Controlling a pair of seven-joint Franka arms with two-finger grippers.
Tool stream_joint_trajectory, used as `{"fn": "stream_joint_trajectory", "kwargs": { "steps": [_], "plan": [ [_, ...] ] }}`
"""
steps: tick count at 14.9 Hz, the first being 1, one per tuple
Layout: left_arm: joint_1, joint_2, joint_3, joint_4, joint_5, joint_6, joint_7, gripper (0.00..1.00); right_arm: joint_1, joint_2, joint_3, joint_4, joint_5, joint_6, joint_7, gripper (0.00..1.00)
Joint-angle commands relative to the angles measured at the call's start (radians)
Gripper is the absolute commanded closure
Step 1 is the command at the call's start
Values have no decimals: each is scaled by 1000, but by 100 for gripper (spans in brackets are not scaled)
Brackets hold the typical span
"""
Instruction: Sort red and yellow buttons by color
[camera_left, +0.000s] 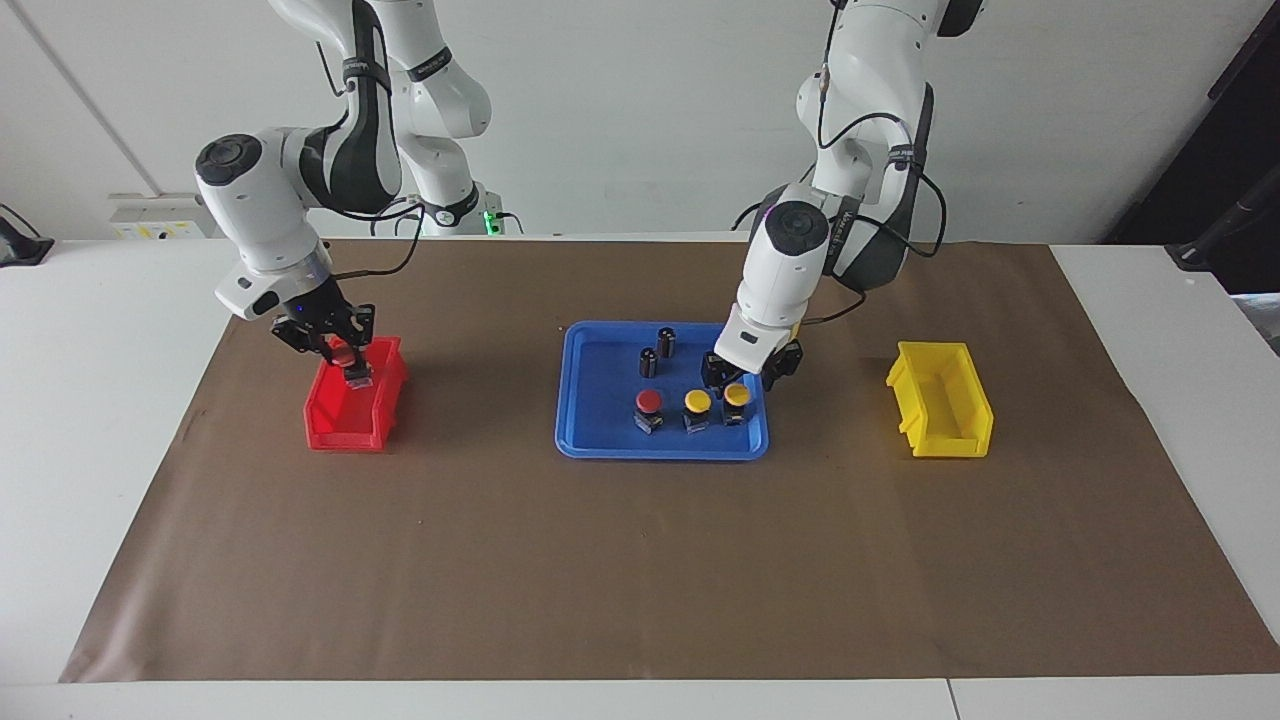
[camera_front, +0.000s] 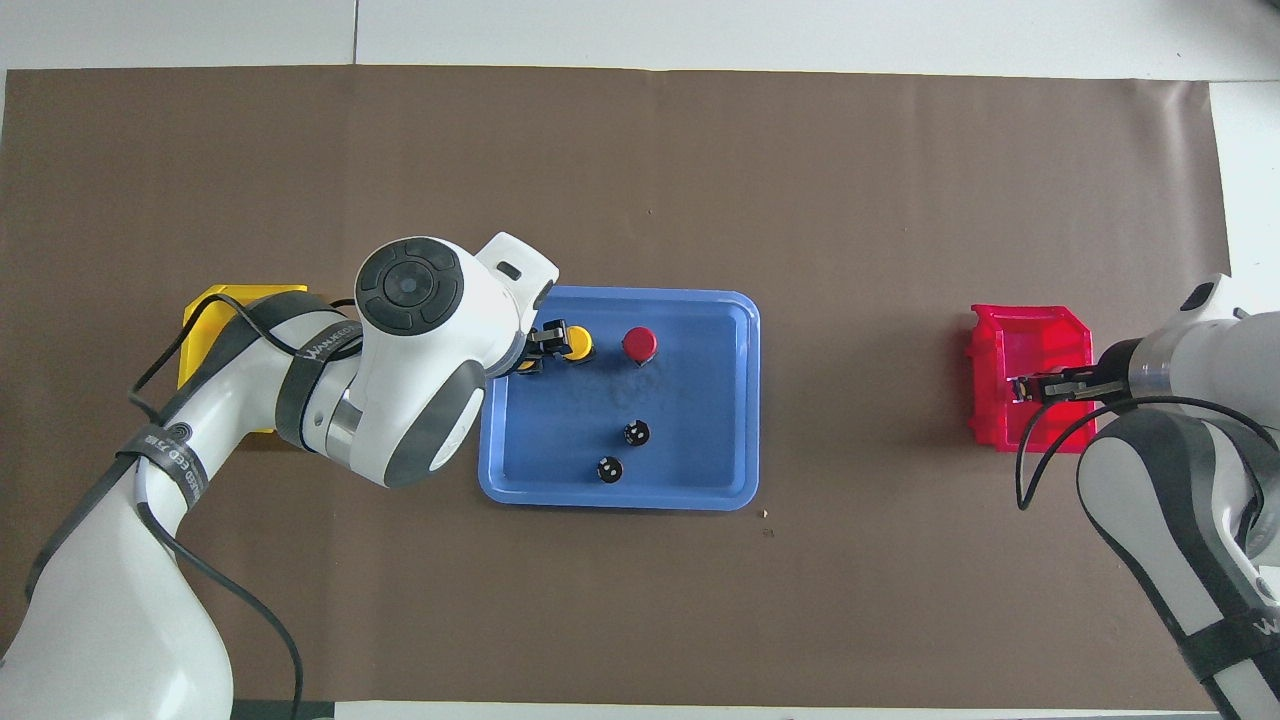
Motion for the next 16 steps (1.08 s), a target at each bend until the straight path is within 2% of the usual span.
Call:
{"fn": "stream_joint_trajectory", "kwargs": {
  "steps": [1, 2, 4, 5, 7, 9, 13, 14, 15, 16],
  "plan": [
    [-11, -9, 13, -24, -2, 29, -10, 24, -11, -14, 7, -31, 22, 23, -37, 75],
    [-9, -9, 13, -22, -2, 29, -12, 32, -11, -17, 7, -44, 22, 26, -37, 75],
    [-6, -9, 13, -22, -2, 29, -12, 83, -25, -4, 7, -50, 22, 46, -65, 75],
    [-6, -9, 13, -22, -2, 28, -18, 93, -26, -3, 7, -57, 22, 52, -69, 75],
    [-3, -9, 13, -12, -2, 16, -26, 98, -25, -14, 7, -91, 22, 66, -68, 75],
    [-3, -18, 13, 14, -8, -39, -23, 98, -26, -17, 6, -107, 22, 71, -72, 75],
    [73, -83, 18, 151, -17, -333, 31, 98, -33, -18, 6, -114, 18, 69, -72, 74],
    [117, -86, 25, 184, -44, -397, 112, 98, -33, -18, 6, -114, 13, 69, -72, 71],
    [177, -92, 25, 209, -78, -440, 213, 98, -34, -18, 6, -114, 10, 68, -72, 60],
    [226, -113, 27, 209, -83, -472, 306, 98, -34, -17, 6, -111, 9, 63, -72, 44]
  ]
}}
